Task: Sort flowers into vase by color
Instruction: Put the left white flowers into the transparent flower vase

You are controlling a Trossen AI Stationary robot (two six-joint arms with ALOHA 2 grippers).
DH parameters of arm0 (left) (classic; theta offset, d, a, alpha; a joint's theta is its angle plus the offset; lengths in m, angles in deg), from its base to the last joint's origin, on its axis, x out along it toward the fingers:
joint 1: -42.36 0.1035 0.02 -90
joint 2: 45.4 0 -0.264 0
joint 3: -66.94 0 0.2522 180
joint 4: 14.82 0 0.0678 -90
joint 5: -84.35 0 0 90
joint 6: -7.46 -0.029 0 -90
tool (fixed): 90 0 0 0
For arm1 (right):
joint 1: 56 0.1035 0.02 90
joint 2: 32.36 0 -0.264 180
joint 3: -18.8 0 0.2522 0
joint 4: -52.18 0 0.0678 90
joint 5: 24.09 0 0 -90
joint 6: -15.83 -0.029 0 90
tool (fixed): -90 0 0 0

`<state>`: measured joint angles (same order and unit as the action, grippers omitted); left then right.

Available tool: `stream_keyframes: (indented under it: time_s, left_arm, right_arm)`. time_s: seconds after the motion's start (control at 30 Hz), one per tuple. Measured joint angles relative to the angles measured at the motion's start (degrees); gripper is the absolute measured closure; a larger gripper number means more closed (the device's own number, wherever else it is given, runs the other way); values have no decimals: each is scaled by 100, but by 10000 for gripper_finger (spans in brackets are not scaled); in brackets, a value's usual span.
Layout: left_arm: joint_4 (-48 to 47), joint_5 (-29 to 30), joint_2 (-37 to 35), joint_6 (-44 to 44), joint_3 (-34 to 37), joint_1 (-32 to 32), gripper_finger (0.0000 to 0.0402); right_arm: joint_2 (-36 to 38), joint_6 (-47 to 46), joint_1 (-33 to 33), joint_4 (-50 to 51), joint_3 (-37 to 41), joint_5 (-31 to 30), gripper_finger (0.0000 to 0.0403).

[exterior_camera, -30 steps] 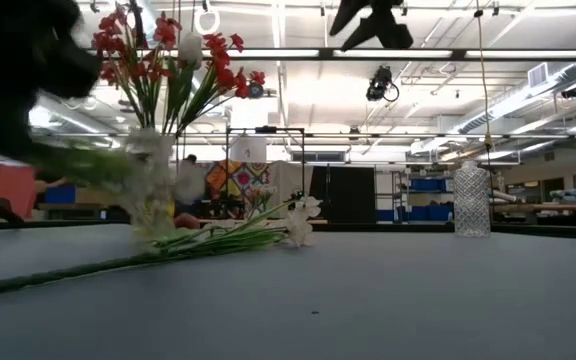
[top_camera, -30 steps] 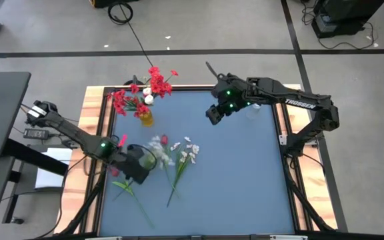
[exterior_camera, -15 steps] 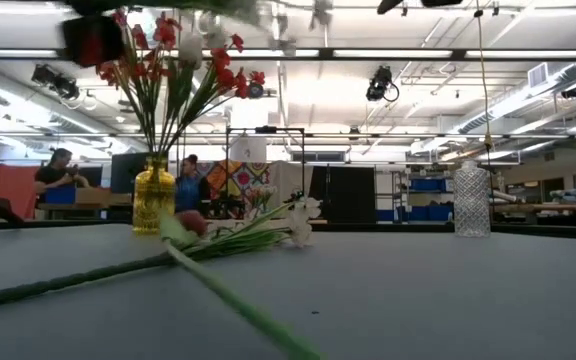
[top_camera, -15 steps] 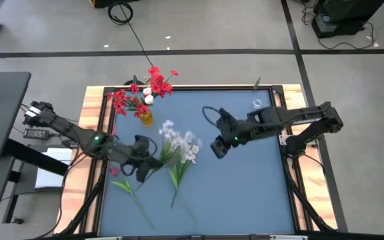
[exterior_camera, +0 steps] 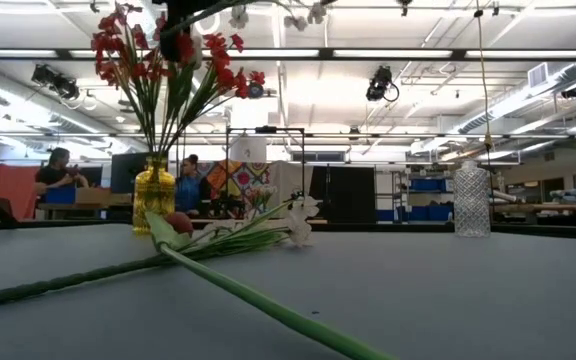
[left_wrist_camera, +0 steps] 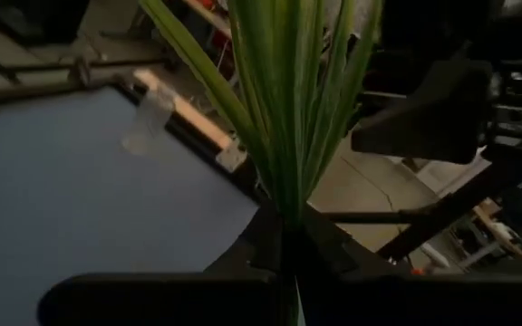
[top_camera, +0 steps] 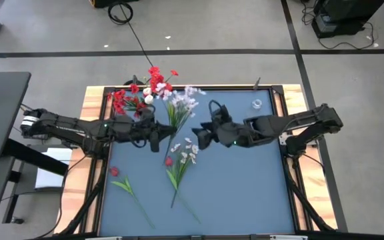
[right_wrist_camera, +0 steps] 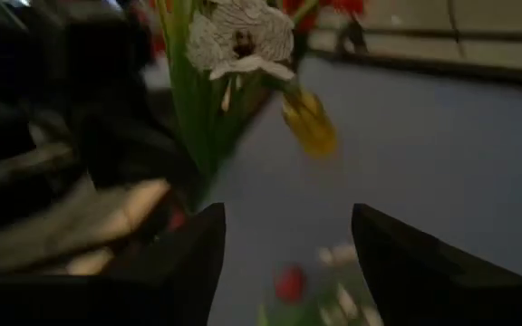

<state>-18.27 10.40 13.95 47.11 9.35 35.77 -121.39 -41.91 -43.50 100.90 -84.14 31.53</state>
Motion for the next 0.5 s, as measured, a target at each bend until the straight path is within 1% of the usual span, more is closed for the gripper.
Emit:
stream_keyframes:
  time_s: [0.07, 0.13, 0.23, 0.33, 0.43, 0.5]
  left_arm:
    - [120, -45, -2, -133, 0, 90, 381]
    - [188, -51, -2, -244, 0, 154, 381]
    - [273, -54, -2, -359, 0, 231, 381]
    - [256, -130, -2, -523, 0, 267, 381]
    - [259, -400, -2, -640, 0, 265, 381]
    - [238, -578, -2, -778, 0, 261, 381]
  right_arm:
    - [12, 375, -187, -868, 262, 313, 153]
    - [7, 703, -371, -1638, 526, 812, 153]
    - [2, 938, -629, -2656, 875, 1429, 153]
    - [7, 1218, -846, -3385, 1157, 1823, 154]
    - [0, 1577, -1010, -4105, 1324, 2299, 161]
    - [17, 1619, -1118, -4222, 1374, 2394, 170]
